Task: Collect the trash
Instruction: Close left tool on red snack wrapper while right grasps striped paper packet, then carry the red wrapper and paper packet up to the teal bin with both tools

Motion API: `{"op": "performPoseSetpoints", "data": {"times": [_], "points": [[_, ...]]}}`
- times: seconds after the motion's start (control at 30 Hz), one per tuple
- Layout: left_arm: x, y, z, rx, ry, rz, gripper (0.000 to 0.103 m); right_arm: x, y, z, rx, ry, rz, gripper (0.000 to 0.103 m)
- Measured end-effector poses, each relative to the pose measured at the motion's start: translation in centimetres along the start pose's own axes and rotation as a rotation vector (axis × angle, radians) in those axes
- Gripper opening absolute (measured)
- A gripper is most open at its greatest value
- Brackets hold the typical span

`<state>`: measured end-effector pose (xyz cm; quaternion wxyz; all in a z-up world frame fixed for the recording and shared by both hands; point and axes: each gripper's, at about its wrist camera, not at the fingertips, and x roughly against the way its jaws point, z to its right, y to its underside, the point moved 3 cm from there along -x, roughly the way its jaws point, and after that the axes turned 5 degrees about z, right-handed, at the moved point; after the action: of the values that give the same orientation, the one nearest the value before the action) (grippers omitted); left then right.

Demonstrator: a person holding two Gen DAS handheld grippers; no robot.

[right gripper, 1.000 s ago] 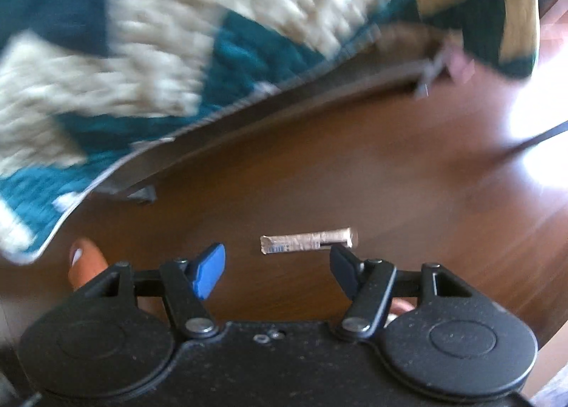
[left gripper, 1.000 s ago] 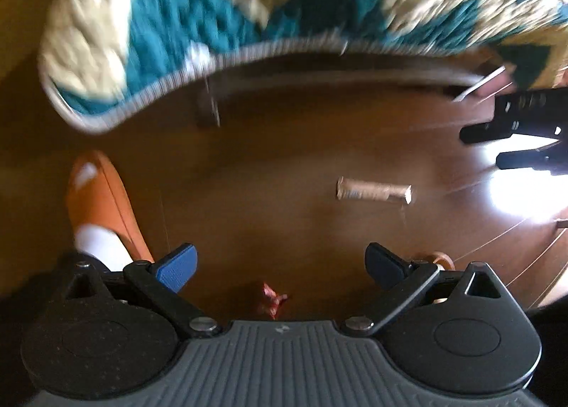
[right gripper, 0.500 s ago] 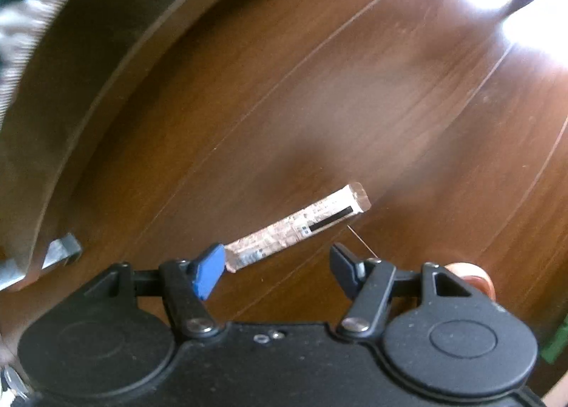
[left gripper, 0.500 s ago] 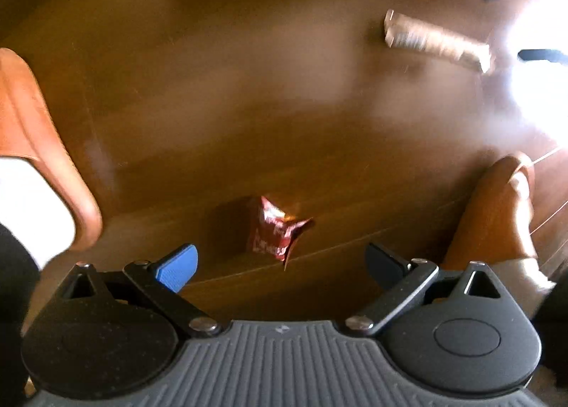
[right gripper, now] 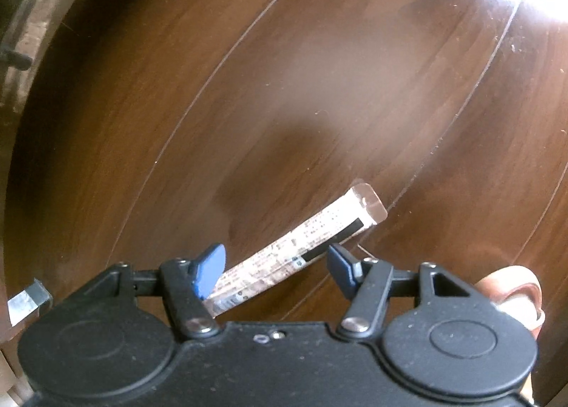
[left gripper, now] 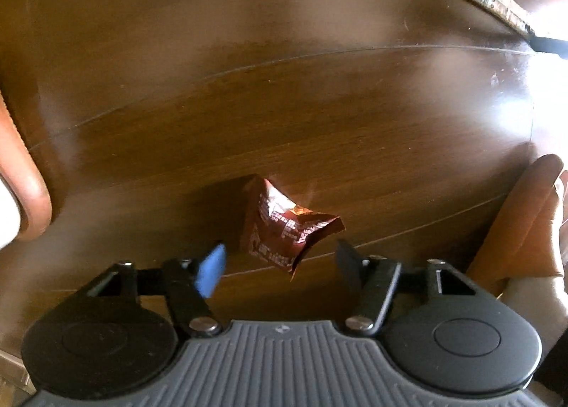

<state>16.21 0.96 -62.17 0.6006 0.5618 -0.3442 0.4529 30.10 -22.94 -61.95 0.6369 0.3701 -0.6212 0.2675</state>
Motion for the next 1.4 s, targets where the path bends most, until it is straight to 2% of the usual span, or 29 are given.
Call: {"op": "performPoseSetpoints", "data": {"times": [0.03, 0.1, 0.17, 0.2, 0.23, 0.3, 0.4, 0.53, 0.67, 0.87, 1.0, 1.13, 1.4], "points": [[-0.1, 0.0, -0.1, 0.0, 0.001, 0.0, 0.062, 0.1, -0.2, -0.1, -0.002, 0.002, 0.002, 0.062], [-0.2, 0.0, -0.4, 0.009, 0.003, -0.002, 0.049, -0.1, -0.1, -0.2, -0.007, 0.006, 0.022, 0.063], [-0.4, 0.0, -0.6, 0.02, 0.005, -0.008, 0.041, 0.2, 0.4, -0.5, -0.004, 0.023, 0.031, 0.062], [-0.6, -0.1, -0.5, 0.022, 0.009, -0.009, 0.039, 0.3, 0.6, -0.7, 0.007, 0.041, 0.04, 0.059], [-0.6, -0.1, -0.6, 0.024, 0.011, -0.011, 0.038, 0.4, 0.8, -0.8, 0.014, 0.064, 0.052, 0.048], [-0.6, -0.2, -0.6, 0.028, 0.011, -0.011, 0.027, 0.8, 1.5, -1.2, 0.025, 0.084, 0.061, 0.034], [-0.7, -0.5, -0.7, 0.04, 0.019, -0.009, 0.024, 0.9, 1.8, -2.2, 0.072, 0.093, 0.061, 0.025], [0.5, -1.0, -1.2, 0.051, 0.026, 0.005, 0.023, 1.9, 2.3, -3.4, 0.146, 0.097, 0.089, 0.022], [3.6, -1.6, -0.7, 0.043, 0.008, 0.049, 0.023, 4.8, 2.9, -4.7, 0.245, 0.113, 0.142, 0.02], [10.7, -1.6, 0.1, 0.052, 0.03, 0.187, 0.023, 10.8, 5.3, -6.0, 0.308, 0.078, 0.215, 0.019], [17.1, -0.5, 0.7, 0.068, 0.065, 0.31, 0.023, 15.8, 6.8, -7.3, 0.382, 0.041, 0.286, 0.019], [23.3, 2.2, 1.4, 0.035, 0.073, 0.428, 0.023, 22.1, 8.7, -8.8, 0.508, -0.016, 0.394, 0.019], [33.0, 8.5, 2.4, -0.011, 0.058, 0.638, 0.023, 34.7, 11.5, -8.2, 0.672, -0.195, 0.585, 0.019]]}}
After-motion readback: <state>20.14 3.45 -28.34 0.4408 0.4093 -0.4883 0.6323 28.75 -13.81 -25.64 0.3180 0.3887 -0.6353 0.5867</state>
